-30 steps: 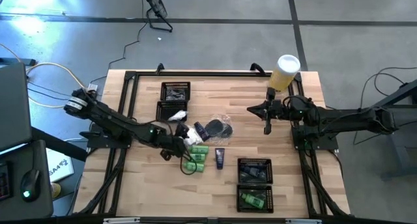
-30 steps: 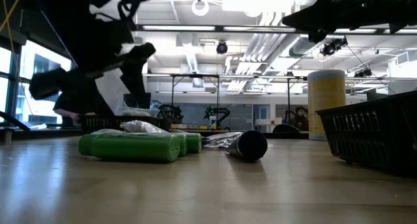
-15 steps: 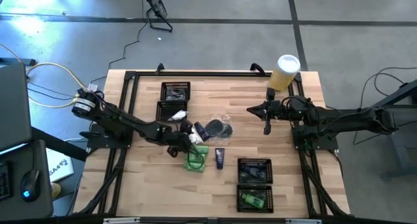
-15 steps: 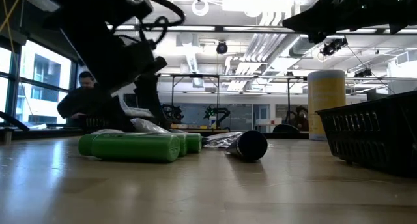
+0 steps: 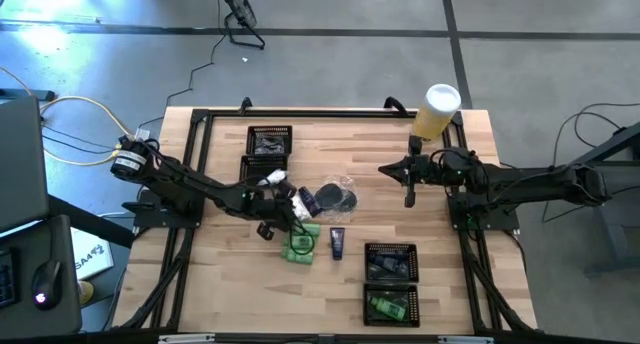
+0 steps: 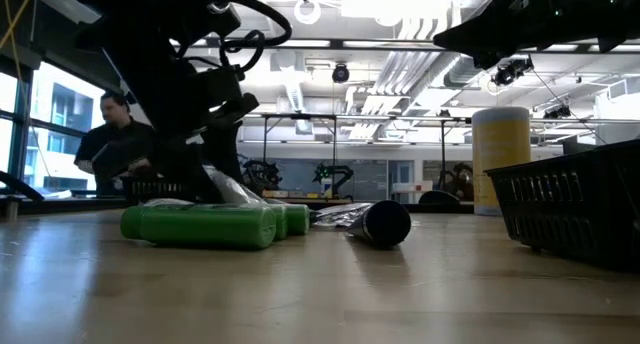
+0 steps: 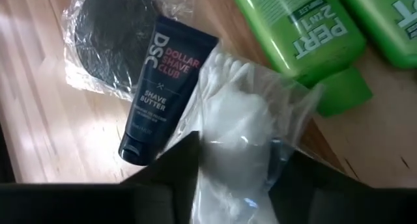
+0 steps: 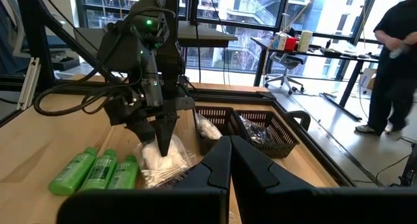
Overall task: Pick & Place Travel size toiletries
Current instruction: Put the white cotton pack into the middle top black basket, then put the black hairbrush into the top black basket
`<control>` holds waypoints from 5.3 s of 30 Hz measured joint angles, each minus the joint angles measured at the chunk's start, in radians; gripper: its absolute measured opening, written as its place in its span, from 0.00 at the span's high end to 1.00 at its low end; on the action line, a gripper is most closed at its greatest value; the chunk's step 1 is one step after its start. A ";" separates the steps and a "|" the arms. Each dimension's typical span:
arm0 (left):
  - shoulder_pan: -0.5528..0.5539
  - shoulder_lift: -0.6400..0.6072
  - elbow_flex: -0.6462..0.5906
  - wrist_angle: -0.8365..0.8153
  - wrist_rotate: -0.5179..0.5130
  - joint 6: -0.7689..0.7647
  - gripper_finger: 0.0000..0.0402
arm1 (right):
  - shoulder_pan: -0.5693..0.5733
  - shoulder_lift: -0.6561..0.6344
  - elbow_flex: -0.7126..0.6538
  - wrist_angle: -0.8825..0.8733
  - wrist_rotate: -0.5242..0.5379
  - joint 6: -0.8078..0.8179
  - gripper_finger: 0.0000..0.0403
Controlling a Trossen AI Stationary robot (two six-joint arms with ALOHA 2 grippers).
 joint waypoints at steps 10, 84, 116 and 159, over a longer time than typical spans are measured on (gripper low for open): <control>0.000 0.000 0.006 -0.008 0.005 0.004 0.87 | 0.000 0.000 0.000 0.000 0.000 0.000 1.00; 0.610 -0.197 0.164 -0.589 0.277 -0.413 0.91 | 0.000 0.000 0.000 -0.058 0.008 -0.053 1.00; 0.615 -0.191 0.165 -0.594 0.241 -0.392 0.58 | 0.000 0.000 0.000 -0.058 0.007 -0.053 1.00; 0.162 -0.200 0.312 -0.043 0.047 -0.024 0.98 | 0.000 0.000 0.000 -0.058 0.004 -0.053 1.00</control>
